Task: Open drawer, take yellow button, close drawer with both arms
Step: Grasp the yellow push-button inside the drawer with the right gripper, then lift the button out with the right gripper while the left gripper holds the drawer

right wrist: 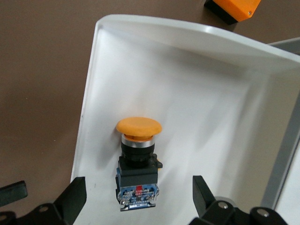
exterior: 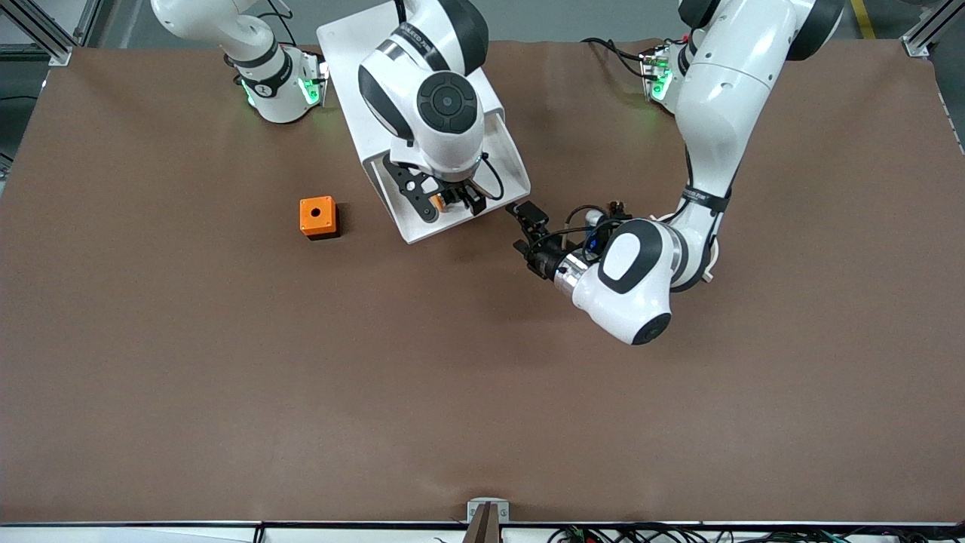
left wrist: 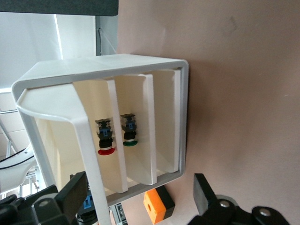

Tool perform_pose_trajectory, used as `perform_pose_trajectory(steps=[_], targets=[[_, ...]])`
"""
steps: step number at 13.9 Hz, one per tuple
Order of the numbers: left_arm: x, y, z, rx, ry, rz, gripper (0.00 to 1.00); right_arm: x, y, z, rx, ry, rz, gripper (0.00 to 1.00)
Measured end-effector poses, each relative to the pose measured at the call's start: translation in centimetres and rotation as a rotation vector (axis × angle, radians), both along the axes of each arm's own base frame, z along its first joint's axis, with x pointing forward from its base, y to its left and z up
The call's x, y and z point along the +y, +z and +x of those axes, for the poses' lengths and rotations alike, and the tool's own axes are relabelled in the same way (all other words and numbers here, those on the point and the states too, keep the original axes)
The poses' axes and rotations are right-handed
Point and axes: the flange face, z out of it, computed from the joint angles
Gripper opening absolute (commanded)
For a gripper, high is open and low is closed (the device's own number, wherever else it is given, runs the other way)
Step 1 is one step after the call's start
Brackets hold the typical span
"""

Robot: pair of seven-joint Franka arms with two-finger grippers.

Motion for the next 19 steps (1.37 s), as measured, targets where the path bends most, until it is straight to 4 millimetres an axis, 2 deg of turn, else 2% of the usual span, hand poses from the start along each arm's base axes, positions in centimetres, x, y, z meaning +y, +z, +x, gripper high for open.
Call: perform_pose_trajectory(steps=[4,5,9,12,14,19], targets=[[1.1,0.3,0.8,-0.041,-0.016,0.012,1.00,0.1,-1.0,0.0,0.008,0.000,-0.009,1.00],[1.8,0.4,1.4,-0.050,-0.010,0.003,1.00,0.1,-1.1,0.0,0.009,0.000,-0.010,0.97],[4.7,0.4,2.9,-0.083,-0.002,-0.012,1.00,0.0,-1.7,-0.2,0.018,0.001,-0.019,0.67],[4.9,0.1,2.8,-0.104,-0.033,0.004,1.00,0.1,-2.0,-0.5,0.023,0.006,-0.025,0.44],[5.0,0.1,2.8,-0.110,-0.039,0.002,1.00,0.3,-2.0,-0.7,0.021,0.010,-0.023,0.33],[4.8,-0.1,2.7,-0.120,-0.056,-0.011,1.00,0.2,-1.1,-0.5,0.017,0.008,-0.022,0.31]])
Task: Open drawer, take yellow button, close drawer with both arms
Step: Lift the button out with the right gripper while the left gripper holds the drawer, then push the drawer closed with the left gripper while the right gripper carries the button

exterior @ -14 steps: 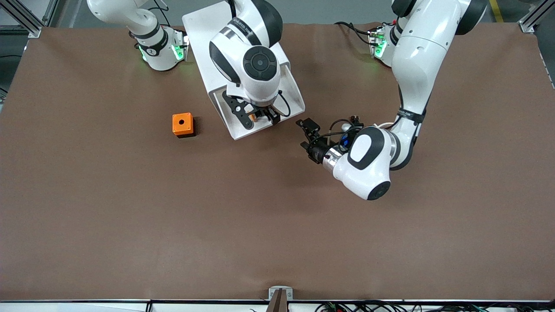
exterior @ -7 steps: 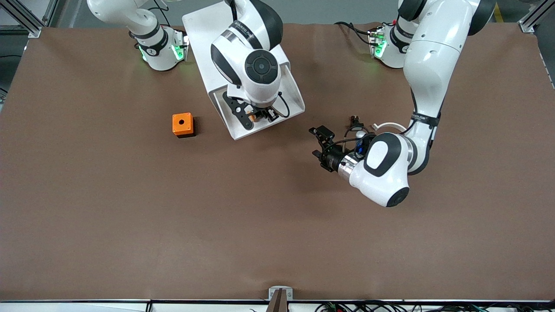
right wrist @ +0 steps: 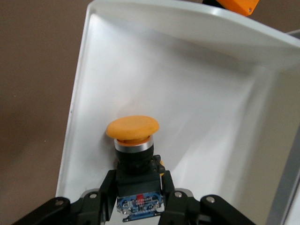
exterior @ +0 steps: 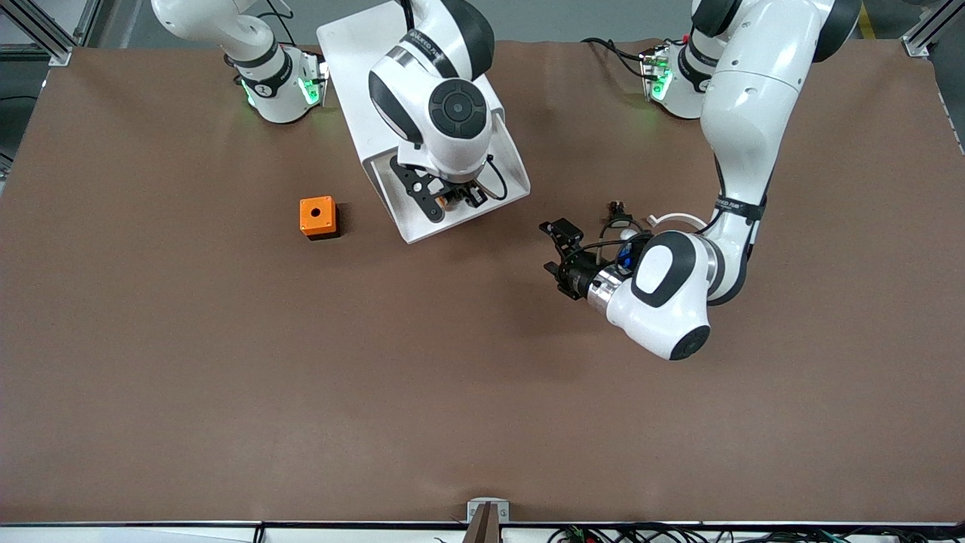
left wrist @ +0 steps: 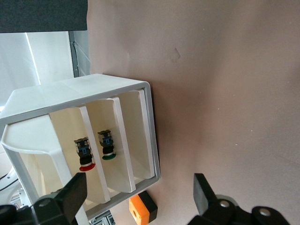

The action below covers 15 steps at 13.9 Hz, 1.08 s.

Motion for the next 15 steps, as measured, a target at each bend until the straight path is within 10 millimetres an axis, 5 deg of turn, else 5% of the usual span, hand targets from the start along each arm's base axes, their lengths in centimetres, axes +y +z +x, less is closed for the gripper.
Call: perform_pose_trajectory(steps=[4,7,10,13,15], targets=[[-1.3,0.0,-0.8,-0.033,-0.061,-0.041,1.00,-4.7,5.1,3.3,0.076,0.036,-0.029,0.31],[-1.5,0.1,-0.8,-0.102,-0.145,-0.047,1.00,-11.5,8.7,6.9,0.134,0.149,0.025,0.31],[-2.1,2.5,-0.1,-0.279,-0.330,-0.128,1.00,-19.6,11.5,10.1,0.156,0.279,0.119,0.28],[-1.9,6.3,0.1,-0.470,-0.571,-0.208,1.00,-27.4,12.3,12.6,0.171,0.397,0.178,0.28],[-2.9,8.5,-0.4,-0.567,-0.710,-0.208,1.00,-30.1,11.3,13.3,0.191,0.493,0.146,0.28]])
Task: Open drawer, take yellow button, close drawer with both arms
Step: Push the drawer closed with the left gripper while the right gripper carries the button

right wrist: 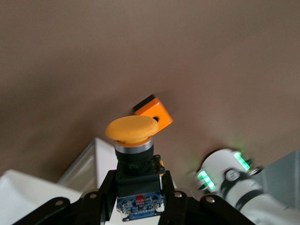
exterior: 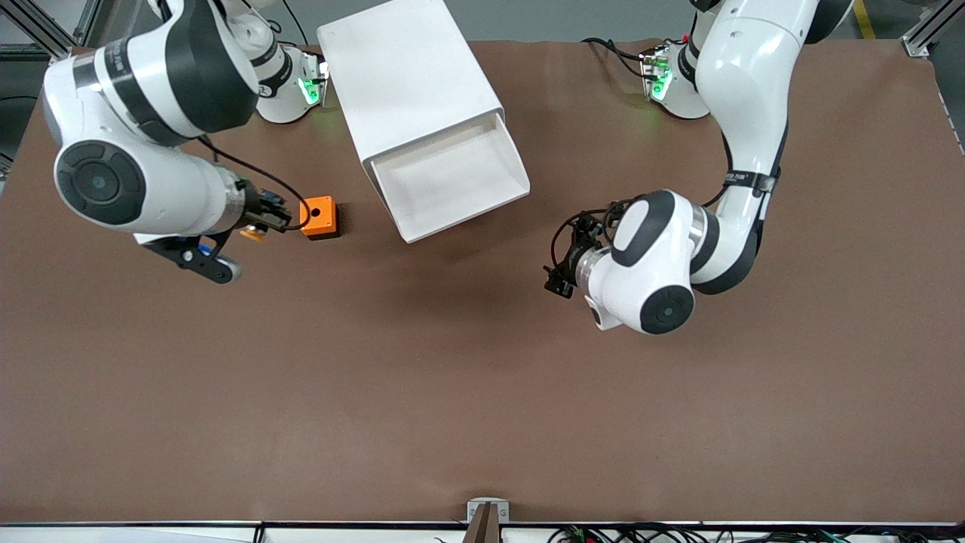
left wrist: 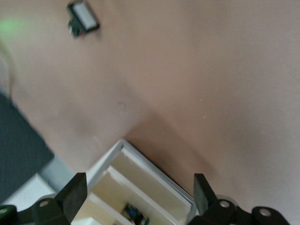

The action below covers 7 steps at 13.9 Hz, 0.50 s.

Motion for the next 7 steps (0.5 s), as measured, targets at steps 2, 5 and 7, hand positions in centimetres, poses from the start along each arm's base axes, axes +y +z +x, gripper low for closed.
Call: perform_pose_trajectory(steps=[2,5,7], targets=[[-2.8,2.0,-1.0,-0.134,-0.126,-0.020,1.00,-1.1,-0.7,0.2,0.005,0.079,-0.003,0.28],[-8.1,2.9,-3.7,-0.275,-0.309,-0.034,1.00,-4.7,-0.7,0.9,-0.009,0.189,0.039,0.28],[-11.1,2.1,-5.9,-0.326,-0.370,-0.050,1.00,-7.8,-1.0,1.3,-0.051,0.260,0.051,0.28]])
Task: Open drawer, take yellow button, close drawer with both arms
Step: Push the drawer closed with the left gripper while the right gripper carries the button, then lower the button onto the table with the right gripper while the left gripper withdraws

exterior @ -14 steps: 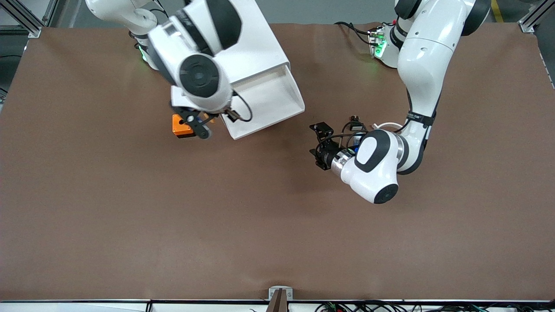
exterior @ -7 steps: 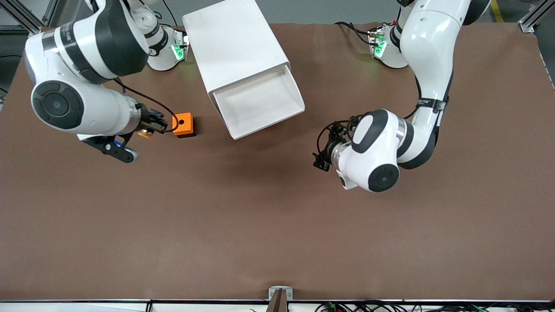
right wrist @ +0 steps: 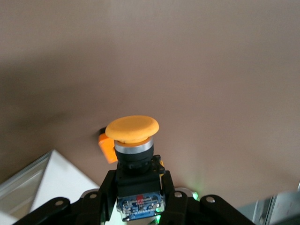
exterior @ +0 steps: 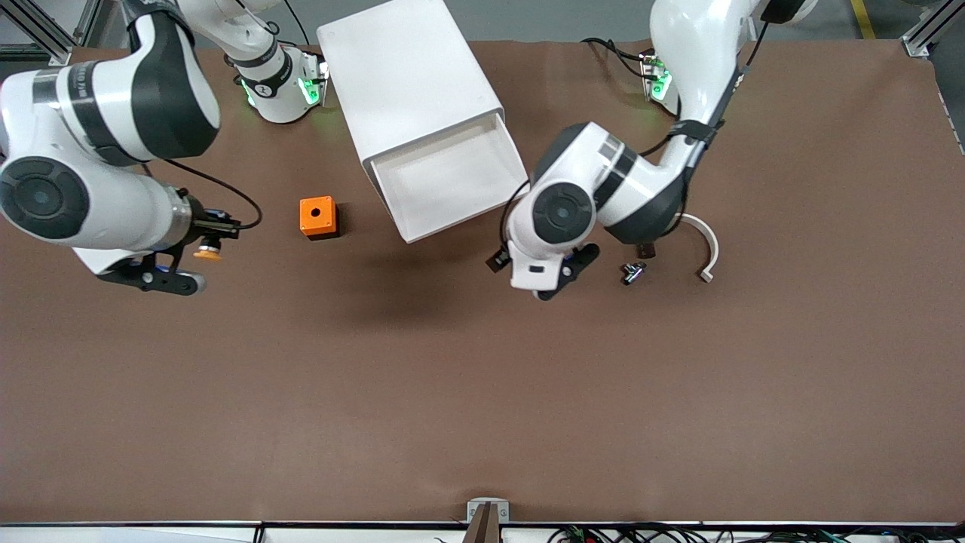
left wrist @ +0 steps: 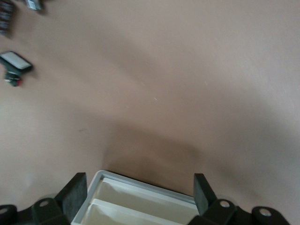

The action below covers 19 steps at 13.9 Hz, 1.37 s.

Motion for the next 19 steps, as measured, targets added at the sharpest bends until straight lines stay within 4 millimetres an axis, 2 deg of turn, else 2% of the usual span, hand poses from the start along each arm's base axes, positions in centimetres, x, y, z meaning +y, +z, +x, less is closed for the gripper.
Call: perform_pose_trajectory(steps=[4,7,14,19], targets=[[-3.9,-2.9,-4.5,-0.064,-0.109,-0.019,1.00,-5.7,-2.9,-0.7,-0.068,0.077,0.039,0.28],[-5.6,-3.0,-7.3,-0.063,-0.180,-0.044,1.00,-9.4,-6.3,-0.6,-0.108,0.088,0.018,0.28],[-7.9,-1.5,-14.2,-0.035,-0.291,-0.060,1.00,-13.7,-14.2,-0.9,-0.180,0.097,0.023,0.28],[-8.9,-1.3,-16.8,-0.023,-0.328,-0.071,1.00,-17.2,-20.7,-0.5,-0.163,0.095,0.039,0.28]])
